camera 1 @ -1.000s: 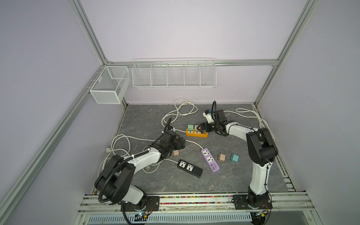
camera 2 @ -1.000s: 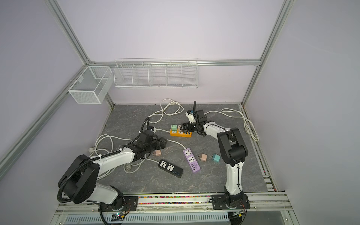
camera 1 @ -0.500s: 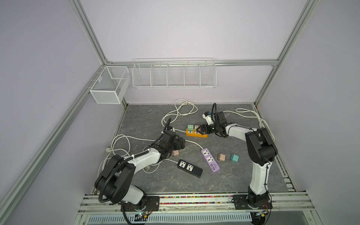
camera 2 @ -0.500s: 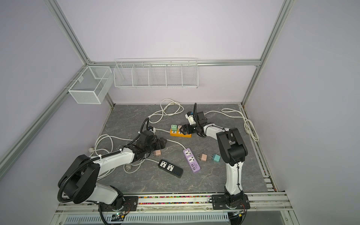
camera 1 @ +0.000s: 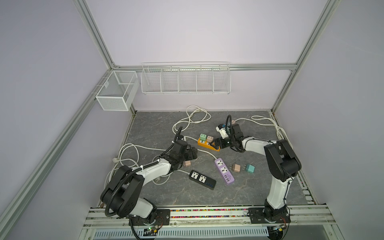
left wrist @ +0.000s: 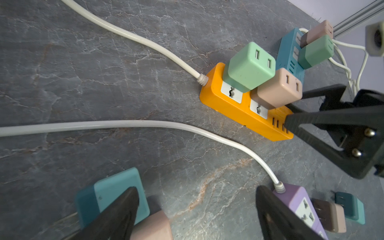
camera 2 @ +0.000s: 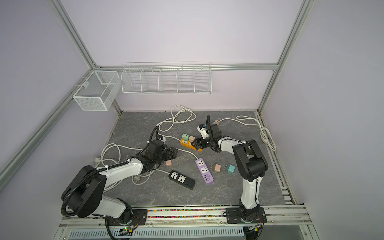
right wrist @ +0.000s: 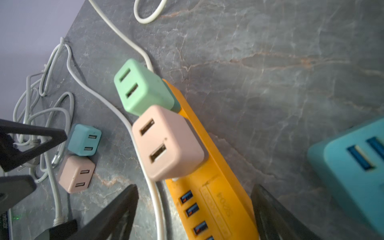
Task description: Pull the plug off the socket
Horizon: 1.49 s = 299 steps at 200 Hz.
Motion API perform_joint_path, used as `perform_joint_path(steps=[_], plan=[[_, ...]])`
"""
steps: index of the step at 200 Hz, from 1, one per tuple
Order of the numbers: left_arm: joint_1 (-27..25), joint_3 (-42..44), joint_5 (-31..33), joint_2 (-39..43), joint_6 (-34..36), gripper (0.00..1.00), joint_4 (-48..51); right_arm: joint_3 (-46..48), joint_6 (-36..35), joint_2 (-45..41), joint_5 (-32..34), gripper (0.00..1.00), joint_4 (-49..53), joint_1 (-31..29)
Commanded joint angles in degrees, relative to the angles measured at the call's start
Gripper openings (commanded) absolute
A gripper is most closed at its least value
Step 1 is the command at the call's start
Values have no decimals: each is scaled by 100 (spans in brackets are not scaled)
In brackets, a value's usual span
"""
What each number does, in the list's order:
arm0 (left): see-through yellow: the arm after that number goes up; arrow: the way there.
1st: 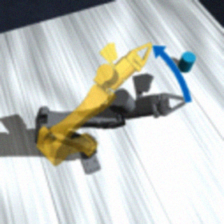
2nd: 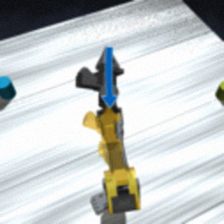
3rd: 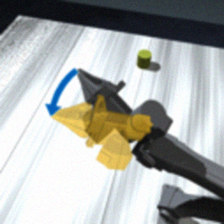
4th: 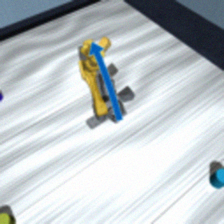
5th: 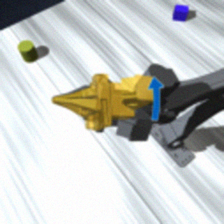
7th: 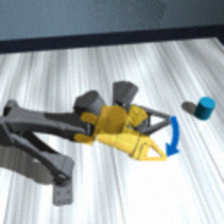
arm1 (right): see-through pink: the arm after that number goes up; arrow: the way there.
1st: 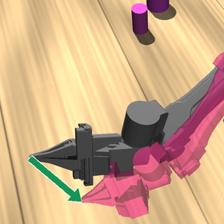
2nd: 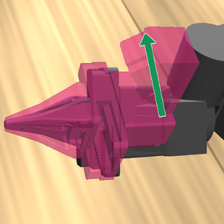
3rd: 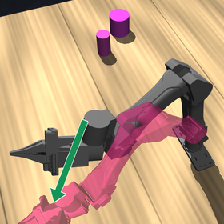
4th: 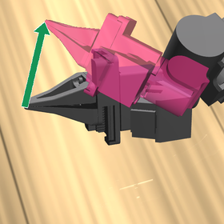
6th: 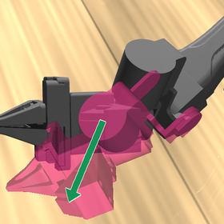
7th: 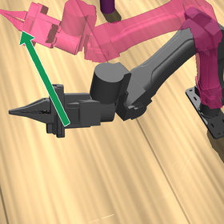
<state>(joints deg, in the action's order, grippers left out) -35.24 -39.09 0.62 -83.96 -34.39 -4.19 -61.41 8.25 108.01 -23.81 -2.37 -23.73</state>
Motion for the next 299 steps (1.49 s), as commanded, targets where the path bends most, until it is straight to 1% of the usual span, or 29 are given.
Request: perform_joint_path(steps=[1,19,35,43,58,74,95,115,135,162,187,200,230,241,254,263,299], plan=[[44,54,54,160,-15,87,-153,439,160,-486,-13,88,-15,-117],[44,42,-15,236,2,85,-211,727,267,-819,101,88,-5,-284],[44,33,-47,280,-9,84,-283,1053,426,-1337,344,88,-113,-515],[44,22,-37,283,-59,83,-307,1069,521,-1538,446,88,-95,-594],[44,-9,-30,245,-250,81,-473,1069,620,-1763,387,88,133,-612],[40,-146,-191,207,-391,77,-496,1069,627,-2091,713,88,381,-616],[50,-395,-241,84,-620,74,-421,986,563,-2294,1407,89,866,-615],[48,-602,-437,-174,-776,72,-479,598,402,-2122,1726,88,1391,-639],[59,-814,-599,-511,-888,69,-645,177,256,-1894,2156,88,1823,-817],[59,-1010,-836,-904,-986,66,-731,-128,156,-1681,2076,89,1829,-888],[91,-1022,-890,-1230,-1059,63,-824,-420,-59,-1374,2066,91,1880,-902],[114,-1047,-1022,-1361,-1020,61,-917,-627,-169,-1175,1996,93,1956,-910],[114,-1099,-1065,-1530,-922,58,-883,-1141,-585,-660,1746,100,2196,-983],[114,-1131,-1152,-1607,-894,57,-866,-1219,-643,-556,1617,96,2154,-981],[114,-1136,-1147,-1680,-901,57,-861,-1318,-708,-393,1570,95,2087,-982],[114,-1153,-1131,-1736,-877,57,-860,-1463,-752,-245,1582,94,2175,-987],[138,-1247,-1135,-1784,-781,56,-750,-1897,-985,225,1629,85,2365,-983]])
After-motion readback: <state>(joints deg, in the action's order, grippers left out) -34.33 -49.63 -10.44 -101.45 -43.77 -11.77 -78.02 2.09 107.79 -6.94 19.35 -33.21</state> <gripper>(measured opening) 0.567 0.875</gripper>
